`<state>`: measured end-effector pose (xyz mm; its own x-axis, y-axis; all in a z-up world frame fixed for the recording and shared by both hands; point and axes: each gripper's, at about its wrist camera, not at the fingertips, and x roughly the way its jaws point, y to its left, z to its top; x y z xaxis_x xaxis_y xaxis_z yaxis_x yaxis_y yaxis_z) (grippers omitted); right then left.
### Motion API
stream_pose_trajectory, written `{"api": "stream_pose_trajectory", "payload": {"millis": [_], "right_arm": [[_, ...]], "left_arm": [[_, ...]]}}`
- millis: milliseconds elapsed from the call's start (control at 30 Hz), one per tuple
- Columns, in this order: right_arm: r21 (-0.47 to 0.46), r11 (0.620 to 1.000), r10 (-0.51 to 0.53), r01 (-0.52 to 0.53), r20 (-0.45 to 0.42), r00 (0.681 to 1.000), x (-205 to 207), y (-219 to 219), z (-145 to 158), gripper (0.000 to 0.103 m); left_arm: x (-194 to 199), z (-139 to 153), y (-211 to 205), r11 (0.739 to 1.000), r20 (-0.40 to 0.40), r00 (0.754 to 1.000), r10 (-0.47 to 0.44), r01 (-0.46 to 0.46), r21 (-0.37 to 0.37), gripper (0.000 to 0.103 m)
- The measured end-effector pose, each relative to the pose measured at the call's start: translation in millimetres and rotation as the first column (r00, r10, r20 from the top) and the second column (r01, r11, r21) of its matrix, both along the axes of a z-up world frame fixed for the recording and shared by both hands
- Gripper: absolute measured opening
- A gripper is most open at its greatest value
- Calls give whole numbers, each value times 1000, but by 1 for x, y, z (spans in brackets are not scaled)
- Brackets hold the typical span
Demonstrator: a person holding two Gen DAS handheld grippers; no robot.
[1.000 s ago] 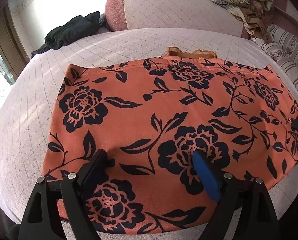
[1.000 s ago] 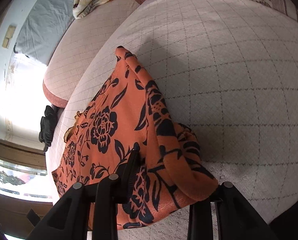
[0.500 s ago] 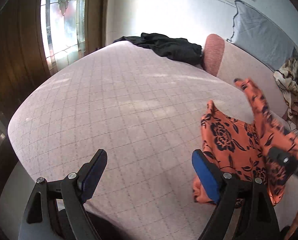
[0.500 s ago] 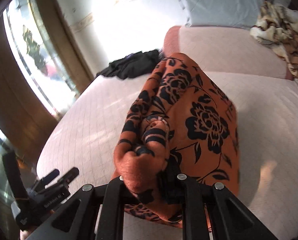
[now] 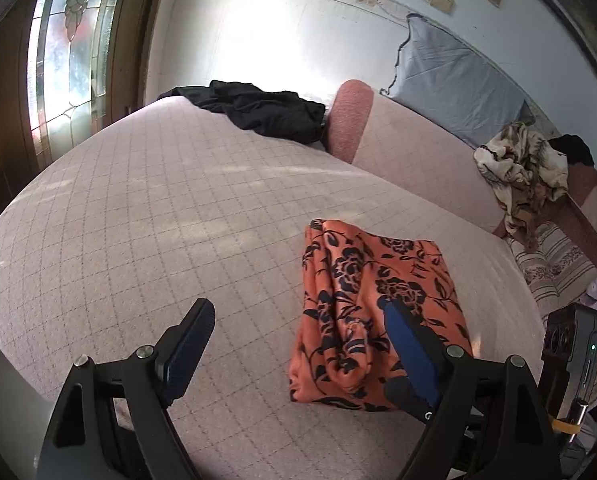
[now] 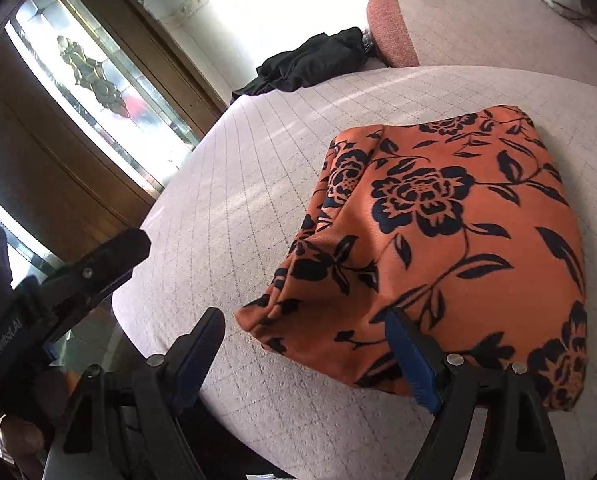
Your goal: Fold small clothes
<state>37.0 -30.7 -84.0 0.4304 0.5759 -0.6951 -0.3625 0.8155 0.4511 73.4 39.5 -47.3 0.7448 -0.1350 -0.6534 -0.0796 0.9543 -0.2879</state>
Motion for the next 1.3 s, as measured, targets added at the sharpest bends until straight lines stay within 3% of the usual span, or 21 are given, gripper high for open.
{"api": "stream_pose_trajectory", "payload": {"millis": [133,167,200,233,267,300,367,500,600,667,767,800,833,867,933,1033,1100,1167,1200,1233,1300], "right_arm": [[58,993,-101,99,25,995,-15,-54,11,85],[68,989,-135,133,26,991,-16,-70,10,85],[78,983,-166,163,21,986,-16,-83,12,85],[87,977,-194,192,9,981,-19,-100,11,85],[98,971,-220,220,-10,975,-23,-118,8,85],[111,963,-245,247,-34,969,-24,-132,6,85],[149,947,-277,286,-77,958,-21,-161,3,85],[199,931,-286,306,-126,950,10,-191,-2,85],[271,917,-250,294,-184,951,45,-200,-9,85],[321,904,-211,284,-245,946,74,-194,-18,85],[360,892,-157,273,-318,935,114,-179,-38,85],[350,898,-135,266,-357,924,127,-172,-49,85],[343,899,-126,272,-393,911,136,-165,-61,83],[349,898,-103,267,-424,900,145,-158,-71,77],[262,943,-99,205,-367,925,148,-140,-62,40],[92,982,-147,167,-192,970,129,-124,-33,34],[-44,986,-168,163,-178,970,127,-114,-53,35],[84,975,-182,205,-229,956,130,-126,-59,41],[144,964,-181,222,-257,949,133,-133,-56,49],[193,951,-186,241,-262,947,136,-139,-50,66],[282,918,-208,279,-258,943,146,-152,-42,82]], "left_arm": [[27,-16,-40,993,-56,992,-114,115,16,68],[38,-35,-47,992,-123,986,-114,121,45,65],[48,-63,-50,991,-226,970,-88,110,83,53],[55,-94,-45,993,-347,937,-48,81,82,43],[52,-110,-33,999,-372,927,-36,36,-7,44],[45,-107,-26,998,-338,941,-20,1,-55,46],[40,-89,-31,1000,-331,944,7,-1,17,46],[45,-39,-57,990,-207,978,-17,46,132,47],[65,-21,-81,983,-140,985,-101,120,137,65],[87,-31,-97,968,-159,981,-115,147,203,66],[112,-76,-104,950,-305,950,-65,153,273,66],[115,-92,-101,950,-344,938,-51,152,272,68],[113,-98,-97,957,-323,945,-50,138,255,70],[109,-97,-96,956,-302,952,-51,134,261,70],[107,-96,-96,952,-293,955,-54,138,273,70],[103,-99,-92,955,-281,957,-65,142,261,72],[102,-102,-92,952,-274,960,-59,137,274,74],[101,-100,-90,953,-270,961,-62,137,271,75],[102,-101,-89,957,-272,960,-65,137,257,75],[102,-102,-88,959,-271,960,-69,139,249,75],[102,-103,-88,959,-266,961,-69,138,247,76]]}}
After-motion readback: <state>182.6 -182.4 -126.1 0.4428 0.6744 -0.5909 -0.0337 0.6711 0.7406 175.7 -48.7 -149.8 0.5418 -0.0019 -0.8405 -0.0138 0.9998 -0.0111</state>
